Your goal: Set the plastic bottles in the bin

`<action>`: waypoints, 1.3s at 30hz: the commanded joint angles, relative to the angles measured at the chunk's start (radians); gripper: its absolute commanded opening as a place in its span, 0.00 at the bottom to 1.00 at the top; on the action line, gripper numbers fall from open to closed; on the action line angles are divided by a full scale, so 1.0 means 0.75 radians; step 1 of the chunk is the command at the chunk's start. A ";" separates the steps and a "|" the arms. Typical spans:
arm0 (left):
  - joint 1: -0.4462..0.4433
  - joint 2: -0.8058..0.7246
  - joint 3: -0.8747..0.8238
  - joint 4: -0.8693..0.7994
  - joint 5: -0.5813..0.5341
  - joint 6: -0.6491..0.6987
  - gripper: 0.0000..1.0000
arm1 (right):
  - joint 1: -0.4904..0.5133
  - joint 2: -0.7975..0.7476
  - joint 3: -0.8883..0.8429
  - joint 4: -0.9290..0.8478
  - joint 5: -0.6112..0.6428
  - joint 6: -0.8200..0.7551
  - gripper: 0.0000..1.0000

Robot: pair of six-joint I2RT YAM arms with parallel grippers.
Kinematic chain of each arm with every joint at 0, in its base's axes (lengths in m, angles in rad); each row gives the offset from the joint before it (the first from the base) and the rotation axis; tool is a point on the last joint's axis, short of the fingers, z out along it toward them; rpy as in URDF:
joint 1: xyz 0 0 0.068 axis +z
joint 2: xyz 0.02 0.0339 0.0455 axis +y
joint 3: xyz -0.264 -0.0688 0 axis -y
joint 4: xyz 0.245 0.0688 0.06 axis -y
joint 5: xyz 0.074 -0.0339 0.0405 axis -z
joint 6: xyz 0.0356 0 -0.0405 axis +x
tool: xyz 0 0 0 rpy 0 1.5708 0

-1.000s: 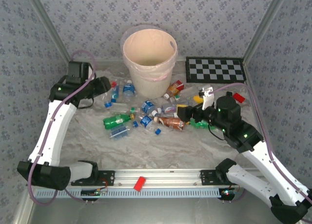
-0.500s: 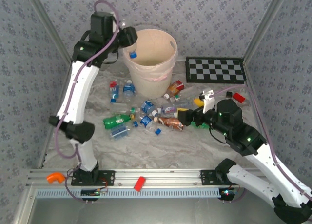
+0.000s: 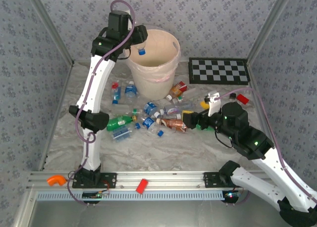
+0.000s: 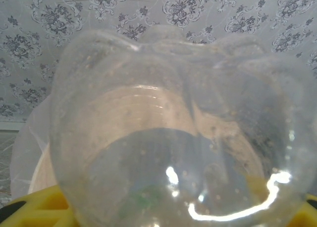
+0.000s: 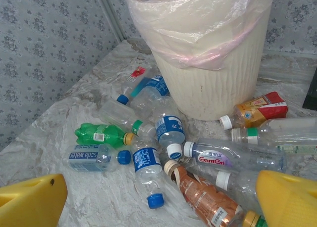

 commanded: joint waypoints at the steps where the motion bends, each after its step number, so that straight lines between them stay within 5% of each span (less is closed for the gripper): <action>1: -0.009 -0.007 0.045 0.012 -0.028 0.032 0.60 | 0.013 -0.013 0.034 -0.013 0.027 0.002 1.00; 7: -0.016 -0.030 0.043 -0.015 -0.020 0.041 0.99 | 0.015 0.001 0.028 -0.007 0.034 0.009 1.00; 22: -0.119 -0.247 -0.251 -0.116 0.025 0.079 1.00 | 0.008 0.085 -0.045 -0.036 0.163 0.140 1.00; 39: -0.171 -1.088 -1.701 0.308 0.152 -0.071 1.00 | 0.059 0.485 -0.095 0.056 0.066 0.151 0.95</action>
